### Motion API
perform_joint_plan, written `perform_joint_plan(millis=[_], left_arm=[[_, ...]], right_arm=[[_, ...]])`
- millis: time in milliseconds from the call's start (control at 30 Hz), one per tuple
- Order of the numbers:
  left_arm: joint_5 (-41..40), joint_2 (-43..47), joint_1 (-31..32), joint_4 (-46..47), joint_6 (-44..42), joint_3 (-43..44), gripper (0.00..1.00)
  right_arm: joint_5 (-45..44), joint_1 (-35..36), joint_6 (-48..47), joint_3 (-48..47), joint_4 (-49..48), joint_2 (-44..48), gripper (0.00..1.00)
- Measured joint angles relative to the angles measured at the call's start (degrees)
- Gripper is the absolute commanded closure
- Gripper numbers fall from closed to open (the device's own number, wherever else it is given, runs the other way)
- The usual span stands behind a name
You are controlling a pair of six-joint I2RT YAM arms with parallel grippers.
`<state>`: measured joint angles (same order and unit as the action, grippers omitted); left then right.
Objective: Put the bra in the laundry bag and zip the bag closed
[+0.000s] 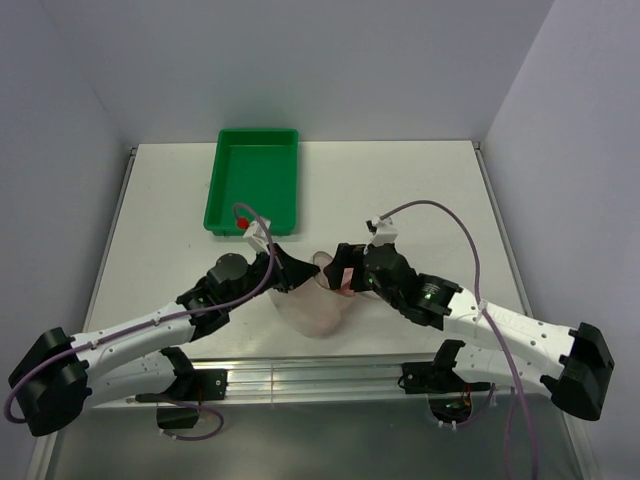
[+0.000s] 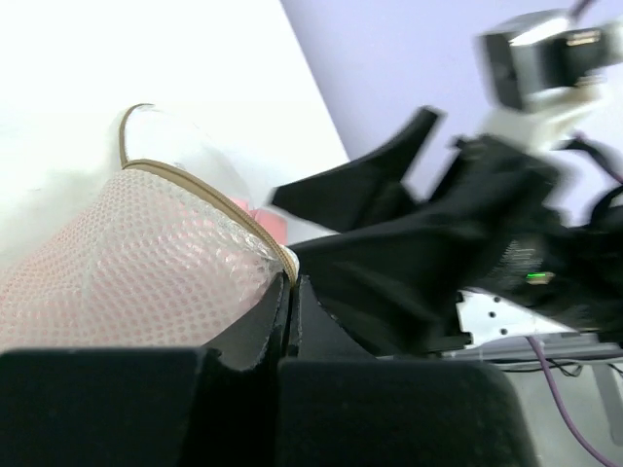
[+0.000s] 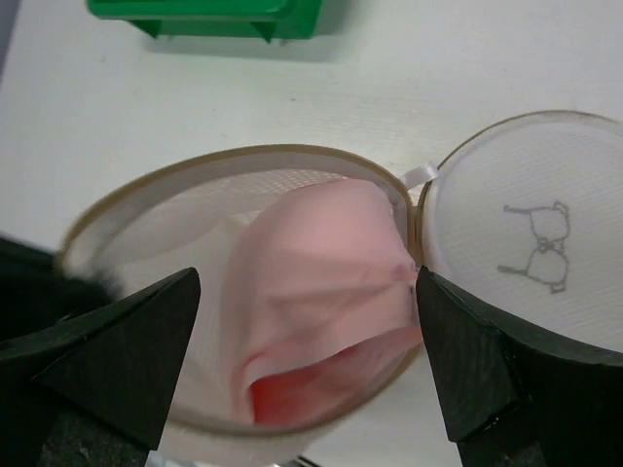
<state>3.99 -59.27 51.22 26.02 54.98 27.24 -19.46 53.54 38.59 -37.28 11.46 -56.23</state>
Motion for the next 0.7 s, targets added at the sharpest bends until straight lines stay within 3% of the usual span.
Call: perform_joint_plan(millis=[233,333,367,433,467,500,567,700], left_arm=[[-1.3,3.4,-0.5,-1.6,-1.3,-3.1,1.0],[-1.3,3.7,-0.5,-1.4,-1.3,-5.4,1.0],[-1.3,3.7,-0.5,-1.4,-1.3,-6.0,1.0],[-1.3,3.7,-0.5,-1.1,-1.3,-6.6,1.0],[-1.3,3.7,-0.5,-0.8,-1.3,-6.8,1.0],[-1.3,3.7,-0.5,-0.5,-1.3,-6.8,1.0],[-1.2,3.7,-0.5,-0.1,-1.3,-6.8,1.0],[-1.0,3.7,-0.5,0.4,-1.3,-6.8,1.0]], right_arm=[[3.4,-0.1,-0.9,-2.9,1.1,4.3,0.0],[2.6,-0.8,0.4,-1.5,0.2,4.7,0.08],[2.3,-1.4,0.9,-0.3,-0.4,5.3,0.2],[2.1,-4.0,2.4,3.5,-1.3,7.4,0.32],[2.3,-6.4,3.0,6.0,-2.1,8.5,0.55],[2.4,-9.1,3.3,8.5,-2.2,9.6,0.6],[3.0,-14.3,4.8,12.5,-2.6,10.3,0.57],[3.4,-19.2,5.2,15.8,-3.2,6.2,0.42]])
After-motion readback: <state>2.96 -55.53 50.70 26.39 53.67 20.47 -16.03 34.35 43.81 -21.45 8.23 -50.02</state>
